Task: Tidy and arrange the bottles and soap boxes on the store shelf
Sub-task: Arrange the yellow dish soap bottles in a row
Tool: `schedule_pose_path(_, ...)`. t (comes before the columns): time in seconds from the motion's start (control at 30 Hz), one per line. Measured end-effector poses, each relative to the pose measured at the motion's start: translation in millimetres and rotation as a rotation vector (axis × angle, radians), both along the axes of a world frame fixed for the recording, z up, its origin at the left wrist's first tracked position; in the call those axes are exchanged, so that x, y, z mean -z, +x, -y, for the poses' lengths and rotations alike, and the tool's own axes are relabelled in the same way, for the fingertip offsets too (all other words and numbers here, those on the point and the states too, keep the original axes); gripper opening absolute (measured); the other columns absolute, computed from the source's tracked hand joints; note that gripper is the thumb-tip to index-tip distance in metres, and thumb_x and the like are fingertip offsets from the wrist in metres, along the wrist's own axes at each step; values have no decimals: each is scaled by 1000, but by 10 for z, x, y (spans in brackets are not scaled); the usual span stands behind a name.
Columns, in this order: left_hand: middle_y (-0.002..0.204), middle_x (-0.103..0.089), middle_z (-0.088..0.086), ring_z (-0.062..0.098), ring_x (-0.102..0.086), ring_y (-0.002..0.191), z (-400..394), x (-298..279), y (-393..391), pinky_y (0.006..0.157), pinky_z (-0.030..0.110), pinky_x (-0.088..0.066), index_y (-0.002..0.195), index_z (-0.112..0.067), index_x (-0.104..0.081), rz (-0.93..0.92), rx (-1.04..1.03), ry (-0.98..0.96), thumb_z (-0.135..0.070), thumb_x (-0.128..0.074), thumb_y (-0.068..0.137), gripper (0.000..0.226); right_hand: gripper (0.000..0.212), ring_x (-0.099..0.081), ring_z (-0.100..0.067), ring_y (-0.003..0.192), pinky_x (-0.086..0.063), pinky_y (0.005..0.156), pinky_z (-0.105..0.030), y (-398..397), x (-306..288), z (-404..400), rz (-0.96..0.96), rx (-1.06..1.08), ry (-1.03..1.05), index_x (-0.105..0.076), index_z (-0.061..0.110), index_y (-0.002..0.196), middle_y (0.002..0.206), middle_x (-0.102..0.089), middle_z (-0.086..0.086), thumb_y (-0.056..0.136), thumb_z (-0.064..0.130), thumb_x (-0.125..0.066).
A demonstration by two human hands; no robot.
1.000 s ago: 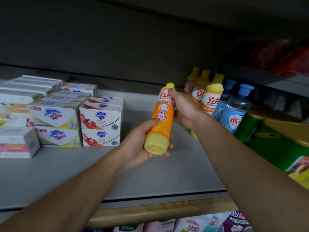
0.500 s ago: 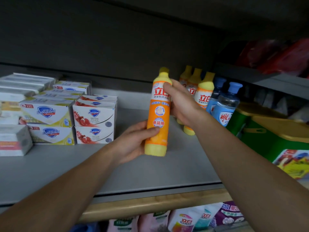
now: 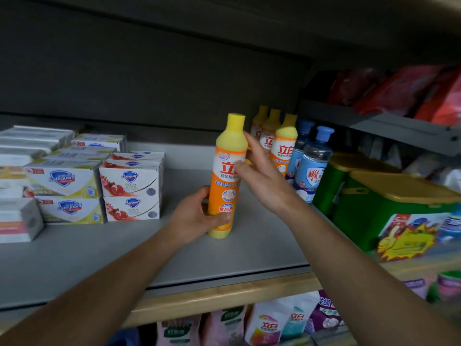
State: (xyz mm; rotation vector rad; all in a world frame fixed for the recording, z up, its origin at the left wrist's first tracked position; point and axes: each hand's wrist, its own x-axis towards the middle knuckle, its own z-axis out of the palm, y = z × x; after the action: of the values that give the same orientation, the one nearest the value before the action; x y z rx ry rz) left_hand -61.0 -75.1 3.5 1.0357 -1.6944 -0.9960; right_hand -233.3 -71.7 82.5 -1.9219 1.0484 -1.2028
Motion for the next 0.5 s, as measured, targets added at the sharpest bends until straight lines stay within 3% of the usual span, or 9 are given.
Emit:
schedule_pose_path(0.07, 116, -68, -4, 10, -67, 102, 3, 11, -8, 93, 43, -55, 121, -29, -54, 38, -34, -31, -35, -85, 66, 63, 58, -52, 2, 121, -47, 93, -20, -167, 151, -106, -115, 117, -15, -32, 44, 145, 140, -49, 12, 91, 46, -54)
schedule_pose_path(0.13, 112, -68, -8, 1, -66, 96, -5, 6, -15, 88, 35, -57, 120, -28, -56, 54, -98, -86, -31, -83, 74, 54, 54, -53, -10, 125, -45, 100, -29, -441, 359, -195, -298, 289, -40, -39, 32, 145, 141, -51, 5, 94, 42, -56)
schedule_pose_path(0.23, 105, -65, -14, -4, -63, 91, -54, -65, -56, 73, 17, -51, 122, -27, -55, 83, -251, -243, -46, -76, 74, 55, 53, -48, -21, 130, -41, 106, -35, -938, 606, -330, -681, 506, -25, -43, 23, 144, 144, -49, -2, 96, 46, -50)
schedule_pose_path(0.33, 101, -64, -15, -5, -61, 88, -76, -113, -151, 73, 20, -50, 116, -32, -54, 92, -332, -327, -45, -73, 75, 47, 54, -46, -26, 128, -38, 102, -31, -1348, 763, -443, -819, 605, 68, -46, 20, 141, 141, -48, -5, 96, 50, -48)
schedule_pose_path(0.5, 107, -61, -13, 6, -61, 88, -58, -107, -283, 78, 24, -48, 126, -24, -53, 175, -377, -314, -41, -74, 80, 54, 59, -36, -27, 136, -29, 114, -37, -1498, 1026, -433, -935, 630, 182, -41, 27, 143, 147, -42, -1, 94, 60, -37)
